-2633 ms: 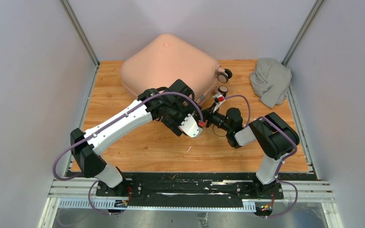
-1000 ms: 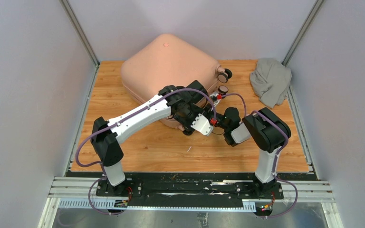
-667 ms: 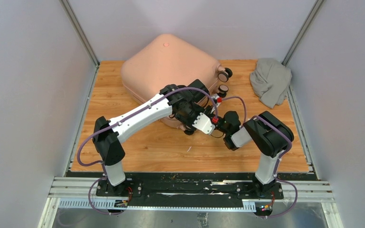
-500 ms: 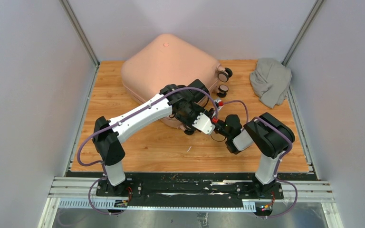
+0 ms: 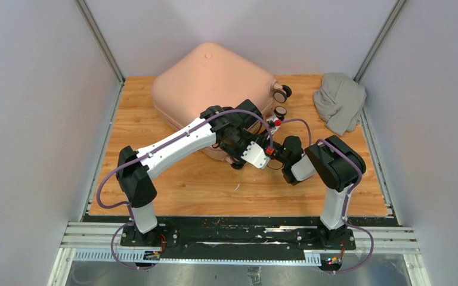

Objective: Pack the luggage
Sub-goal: Zip the luggage at the corner of the board.

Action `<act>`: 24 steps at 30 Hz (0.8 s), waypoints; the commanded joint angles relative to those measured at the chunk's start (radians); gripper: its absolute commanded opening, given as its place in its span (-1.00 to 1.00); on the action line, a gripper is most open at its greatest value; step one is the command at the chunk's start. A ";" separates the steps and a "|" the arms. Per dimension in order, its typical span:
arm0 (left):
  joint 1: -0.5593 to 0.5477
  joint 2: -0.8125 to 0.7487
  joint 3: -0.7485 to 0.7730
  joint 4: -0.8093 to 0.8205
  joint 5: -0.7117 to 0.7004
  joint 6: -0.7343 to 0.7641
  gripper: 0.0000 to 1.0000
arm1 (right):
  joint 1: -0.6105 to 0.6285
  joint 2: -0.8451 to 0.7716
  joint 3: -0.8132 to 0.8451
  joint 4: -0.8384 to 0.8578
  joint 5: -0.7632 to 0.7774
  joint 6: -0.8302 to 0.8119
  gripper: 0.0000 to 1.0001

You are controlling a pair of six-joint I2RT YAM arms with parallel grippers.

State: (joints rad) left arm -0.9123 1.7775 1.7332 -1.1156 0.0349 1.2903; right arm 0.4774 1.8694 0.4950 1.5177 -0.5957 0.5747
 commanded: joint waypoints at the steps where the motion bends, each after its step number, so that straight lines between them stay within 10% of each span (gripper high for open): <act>1: -0.007 -0.051 0.042 0.092 -0.008 0.014 -1.00 | -0.008 0.031 0.081 0.034 -0.053 0.006 0.35; 8: -0.007 -0.053 0.036 0.092 -0.011 0.020 -1.00 | -0.008 0.063 0.117 0.036 -0.063 0.016 0.28; 24: -0.008 -0.042 0.051 0.092 -0.027 0.019 -1.00 | 0.007 0.026 0.091 0.058 -0.030 0.047 -0.94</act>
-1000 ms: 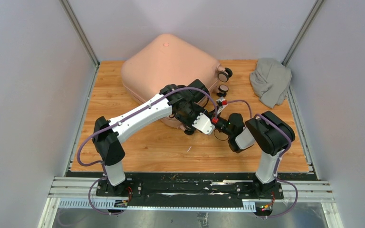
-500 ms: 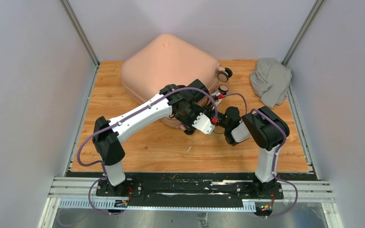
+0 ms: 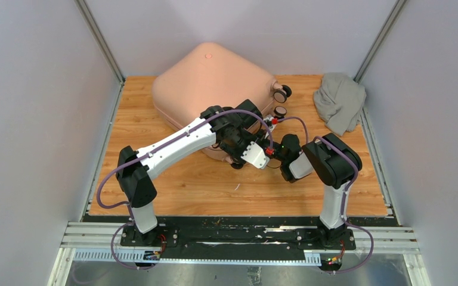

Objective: Pack the luggage
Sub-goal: Zip the luggage at the corner of the board.

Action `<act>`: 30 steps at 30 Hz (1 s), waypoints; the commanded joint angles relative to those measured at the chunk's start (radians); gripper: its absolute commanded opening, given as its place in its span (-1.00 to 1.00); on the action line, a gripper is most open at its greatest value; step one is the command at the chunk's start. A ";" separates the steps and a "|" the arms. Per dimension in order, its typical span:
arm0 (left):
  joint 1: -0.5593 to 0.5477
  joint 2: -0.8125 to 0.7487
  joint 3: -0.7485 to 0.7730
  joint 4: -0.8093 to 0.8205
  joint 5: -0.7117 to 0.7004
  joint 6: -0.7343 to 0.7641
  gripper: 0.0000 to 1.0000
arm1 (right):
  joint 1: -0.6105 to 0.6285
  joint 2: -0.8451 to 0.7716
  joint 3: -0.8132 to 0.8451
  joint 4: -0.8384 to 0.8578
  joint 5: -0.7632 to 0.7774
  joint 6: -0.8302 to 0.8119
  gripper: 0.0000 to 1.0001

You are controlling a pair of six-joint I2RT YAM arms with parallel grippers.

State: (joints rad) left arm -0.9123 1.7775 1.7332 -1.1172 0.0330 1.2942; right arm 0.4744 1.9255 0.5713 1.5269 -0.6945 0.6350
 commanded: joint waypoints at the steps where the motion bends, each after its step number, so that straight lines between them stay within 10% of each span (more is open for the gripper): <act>1: -0.008 -0.043 0.052 0.095 -0.027 0.014 -1.00 | 0.010 -0.030 0.013 0.049 0.072 -0.012 -0.99; 30: -0.007 0.038 0.222 0.231 0.012 -0.170 -1.00 | 0.269 -0.168 -0.148 0.070 0.197 -0.014 -1.00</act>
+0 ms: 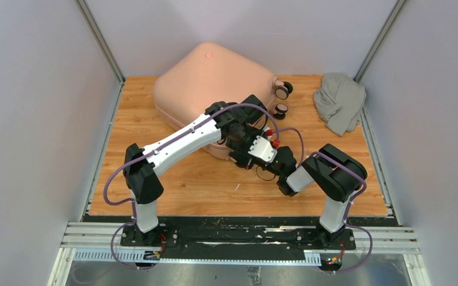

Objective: Pack the luggage
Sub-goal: Zip the luggage at the corner of the board.

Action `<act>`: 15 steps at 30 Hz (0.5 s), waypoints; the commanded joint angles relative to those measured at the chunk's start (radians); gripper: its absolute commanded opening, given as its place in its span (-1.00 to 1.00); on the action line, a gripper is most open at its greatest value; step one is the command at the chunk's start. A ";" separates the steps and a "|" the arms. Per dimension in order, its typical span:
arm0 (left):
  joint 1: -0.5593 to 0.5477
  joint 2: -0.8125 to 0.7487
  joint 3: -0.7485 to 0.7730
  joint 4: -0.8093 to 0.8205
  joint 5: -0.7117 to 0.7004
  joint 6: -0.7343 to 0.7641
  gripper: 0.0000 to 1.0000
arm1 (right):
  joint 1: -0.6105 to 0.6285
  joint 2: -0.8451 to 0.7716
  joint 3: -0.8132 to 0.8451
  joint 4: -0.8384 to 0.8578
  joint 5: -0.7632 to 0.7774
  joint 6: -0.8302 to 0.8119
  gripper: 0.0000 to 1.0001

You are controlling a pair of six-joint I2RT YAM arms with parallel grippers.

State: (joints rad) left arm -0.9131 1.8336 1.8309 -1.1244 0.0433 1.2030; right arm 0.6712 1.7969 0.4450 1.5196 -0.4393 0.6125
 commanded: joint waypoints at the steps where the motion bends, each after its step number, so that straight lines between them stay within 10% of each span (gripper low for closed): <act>1: -0.006 -0.012 0.140 0.242 0.008 -0.102 -1.00 | 0.080 -0.040 -0.023 0.077 -0.045 0.010 -1.00; 15: -0.006 0.151 0.413 0.323 0.099 -0.376 -1.00 | 0.139 -0.175 -0.149 0.076 0.261 -0.010 -1.00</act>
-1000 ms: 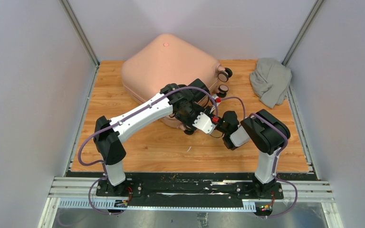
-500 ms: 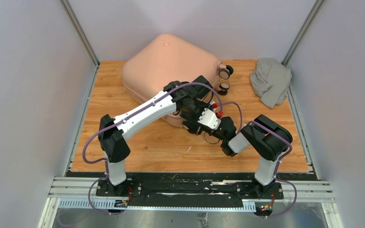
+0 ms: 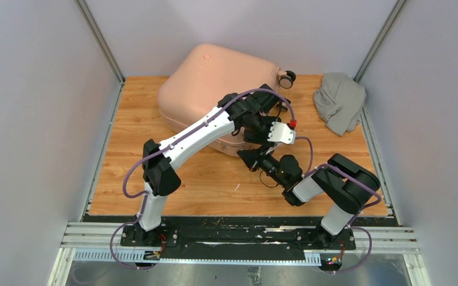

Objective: Pack the luggage
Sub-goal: Zip the luggage at the corner of the board, then reset both arms

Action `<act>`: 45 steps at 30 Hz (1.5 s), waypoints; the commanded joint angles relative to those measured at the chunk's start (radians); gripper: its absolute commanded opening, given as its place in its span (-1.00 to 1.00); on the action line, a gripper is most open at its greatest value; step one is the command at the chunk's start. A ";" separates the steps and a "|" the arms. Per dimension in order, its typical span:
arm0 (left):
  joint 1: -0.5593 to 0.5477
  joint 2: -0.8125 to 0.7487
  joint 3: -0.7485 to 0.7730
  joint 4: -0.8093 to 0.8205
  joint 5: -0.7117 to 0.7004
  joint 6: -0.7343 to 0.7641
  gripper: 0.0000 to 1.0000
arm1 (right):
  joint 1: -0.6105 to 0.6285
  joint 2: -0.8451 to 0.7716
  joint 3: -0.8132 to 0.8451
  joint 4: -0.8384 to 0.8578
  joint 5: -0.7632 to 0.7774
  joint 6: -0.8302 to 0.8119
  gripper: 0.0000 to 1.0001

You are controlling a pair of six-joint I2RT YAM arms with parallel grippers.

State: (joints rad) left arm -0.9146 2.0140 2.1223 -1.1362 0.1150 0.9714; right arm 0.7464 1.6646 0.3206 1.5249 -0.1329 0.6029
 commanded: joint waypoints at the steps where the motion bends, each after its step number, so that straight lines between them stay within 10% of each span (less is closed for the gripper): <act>1: -0.004 -0.025 0.126 0.344 0.039 -0.154 -1.00 | 0.064 -0.040 -0.020 0.070 -0.044 0.003 -1.00; 15: -0.009 -0.015 0.096 0.361 0.112 -0.193 -1.00 | 0.070 0.064 0.083 0.072 -0.128 0.069 -0.98; 21: -0.008 -0.086 0.003 0.358 0.107 -0.197 -1.00 | 0.069 0.072 0.078 0.070 -0.109 0.092 -0.54; 24: -0.007 -0.152 -0.087 0.356 0.060 -0.224 -0.44 | 0.049 0.016 0.002 0.069 -0.043 0.081 -0.17; 26: 0.004 -0.211 -0.163 0.345 0.030 -0.238 -0.08 | -0.001 -0.042 -0.058 0.043 -0.053 0.101 0.80; 29: 0.037 -0.310 -0.285 0.338 -0.006 -0.272 0.95 | -0.072 -0.170 -0.146 -0.041 -0.080 0.115 0.97; 40: 0.159 -0.541 -0.341 0.196 -0.276 -0.454 1.00 | -0.216 -0.852 0.106 -1.324 0.247 -0.214 1.00; 45: 0.533 -0.635 -0.417 0.200 -0.148 -0.609 1.00 | -0.369 -0.868 0.226 -1.572 0.358 -0.262 1.00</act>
State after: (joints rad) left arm -0.6674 1.4353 1.7611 -0.8993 -0.0635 0.5129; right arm 0.4744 0.7986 0.4824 0.3267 0.0757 0.4316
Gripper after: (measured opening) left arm 0.999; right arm 0.999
